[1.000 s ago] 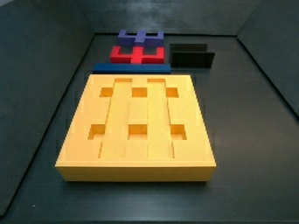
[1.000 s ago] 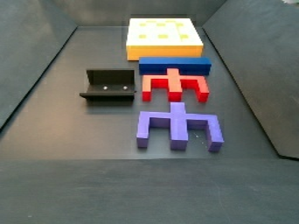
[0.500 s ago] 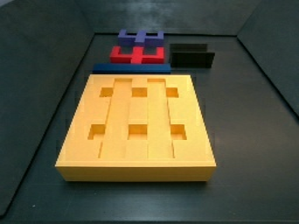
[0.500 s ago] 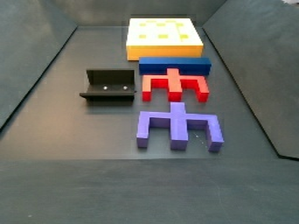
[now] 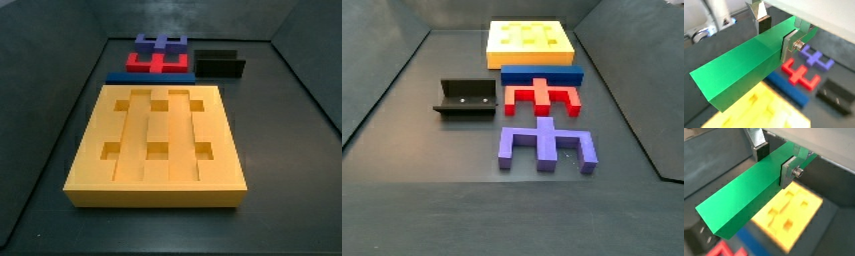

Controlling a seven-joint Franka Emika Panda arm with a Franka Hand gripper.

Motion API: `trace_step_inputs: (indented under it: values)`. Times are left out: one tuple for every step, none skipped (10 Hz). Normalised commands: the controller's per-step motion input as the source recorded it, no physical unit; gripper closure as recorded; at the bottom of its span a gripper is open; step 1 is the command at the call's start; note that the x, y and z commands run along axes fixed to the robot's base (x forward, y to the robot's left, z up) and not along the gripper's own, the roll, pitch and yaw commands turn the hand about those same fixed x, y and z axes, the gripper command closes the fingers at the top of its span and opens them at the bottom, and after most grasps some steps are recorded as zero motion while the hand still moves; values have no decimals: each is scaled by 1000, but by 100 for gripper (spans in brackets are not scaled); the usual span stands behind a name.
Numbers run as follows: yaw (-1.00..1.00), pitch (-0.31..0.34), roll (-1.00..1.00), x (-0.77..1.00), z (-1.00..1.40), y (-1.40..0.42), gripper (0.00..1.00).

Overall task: Pick up the green object. Move up. Move to above the board. Insert the green object.
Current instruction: Move to above the board, then insert the green object.

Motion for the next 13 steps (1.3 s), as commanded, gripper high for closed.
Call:
trace_step_inputs:
  values:
    - [8, 184, 28, 496, 114, -683, 100]
    - [8, 161, 37, 274, 72, -308, 100]
    - [0, 0, 0, 0, 0, -54, 100]
    - [-20, -26, 0, 0, 0, 0, 100]
    - [0, -59, 0, 0, -43, -23, 100]
    - [443, 0, 231, 394, -669, -197, 100]
    - [609, 0, -100, 343, -1000, 83, 100]
    - [463, -30, 27, -169, -1000, 149, 100]
    - [186, -51, 47, -866, -1000, 186, 100]
    - [-43, -11, 29, -783, -1000, 340, 100]
    - [-206, -184, 0, -951, -903, 0, 100]
    - [-17, -196, -6, -526, -880, 0, 100]
    - [-23, -256, 0, -497, -723, -394, 100]
